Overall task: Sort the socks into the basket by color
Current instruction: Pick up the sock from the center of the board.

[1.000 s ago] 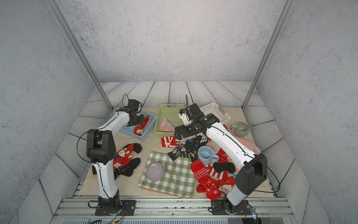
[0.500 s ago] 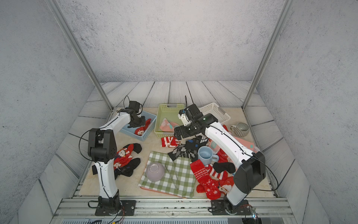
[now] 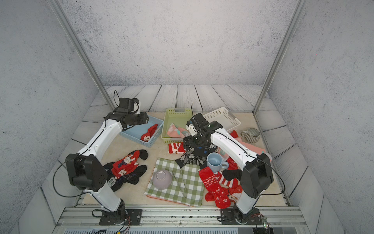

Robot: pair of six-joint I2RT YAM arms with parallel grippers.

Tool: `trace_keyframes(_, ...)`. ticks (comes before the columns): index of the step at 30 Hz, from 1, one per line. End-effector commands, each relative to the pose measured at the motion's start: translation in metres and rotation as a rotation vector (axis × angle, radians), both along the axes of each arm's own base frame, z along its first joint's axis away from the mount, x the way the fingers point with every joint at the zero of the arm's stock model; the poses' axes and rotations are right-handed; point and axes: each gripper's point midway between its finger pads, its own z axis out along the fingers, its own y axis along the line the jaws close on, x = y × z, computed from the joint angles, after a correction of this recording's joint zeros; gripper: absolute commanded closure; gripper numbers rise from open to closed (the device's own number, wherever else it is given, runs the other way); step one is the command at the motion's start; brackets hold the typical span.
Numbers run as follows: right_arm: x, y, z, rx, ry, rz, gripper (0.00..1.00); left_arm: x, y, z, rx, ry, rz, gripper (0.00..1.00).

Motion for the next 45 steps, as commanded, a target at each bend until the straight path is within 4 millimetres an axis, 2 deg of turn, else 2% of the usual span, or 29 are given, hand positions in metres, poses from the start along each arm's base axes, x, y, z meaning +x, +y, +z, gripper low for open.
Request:
trace_keyframes(1, -0.001, -0.003, 0.000, -0.005, -0.003, -0.014, 0.17, -0.034, -0.033, -0.011, -0.009, 0.042, -0.116, 0.50)
trace_keyframes(3, -0.004, -0.009, -0.002, -0.032, 0.012, -0.025, 0.22, -0.053, -0.048, -0.015, -0.006, 0.050, -0.157, 0.50)
trace_keyframes(6, -0.022, -0.019, -0.010, -0.058, 0.064, -0.035, 0.21, -0.082, -0.069, -0.023, 0.010, 0.063, -0.218, 0.50)
trace_keyframes(11, -0.068, -0.050, -0.033, -0.119, 0.198, -0.104, 0.20, -0.113, -0.084, -0.037, -0.021, 0.085, -0.251, 0.50)
trace_keyframes(16, -0.113, -0.082, -0.064, -0.173, 0.326, -0.225, 0.18, -0.123, -0.086, -0.048, -0.033, 0.110, -0.260, 0.50)
trace_keyframes(19, -0.128, -0.088, -0.082, -0.182, 0.365, -0.273, 0.18, -0.124, -0.090, -0.048, -0.046, 0.111, -0.270, 0.50)
trace_keyframes(26, -0.143, -0.081, -0.120, -0.274, 0.383, -0.251, 0.18, -0.124, -0.096, -0.046, -0.056, 0.107, -0.285, 0.50)
trace_keyframes(31, -0.140, -0.097, -0.142, -0.368, 0.352, -0.295, 0.20, -0.127, -0.094, -0.047, -0.048, 0.110, -0.284, 0.50)
trace_keyframes(33, -0.138, -0.097, -0.149, -0.373, 0.352, -0.298, 0.25, -0.129, -0.093, -0.048, -0.043, 0.113, -0.282, 0.50)
trace_keyframes(37, -0.137, -0.094, -0.152, -0.371, 0.358, -0.291, 0.45, -0.129, -0.091, -0.048, -0.038, 0.110, -0.280, 0.50)
trace_keyframes(43, -0.142, -0.097, -0.139, -0.351, 0.342, -0.294, 0.75, -0.128, -0.092, -0.049, -0.041, 0.111, -0.279, 0.50)
trace_keyframes(45, -0.143, -0.098, -0.131, -0.346, 0.335, -0.293, 0.81, -0.127, -0.093, -0.050, -0.044, 0.110, -0.279, 0.50)
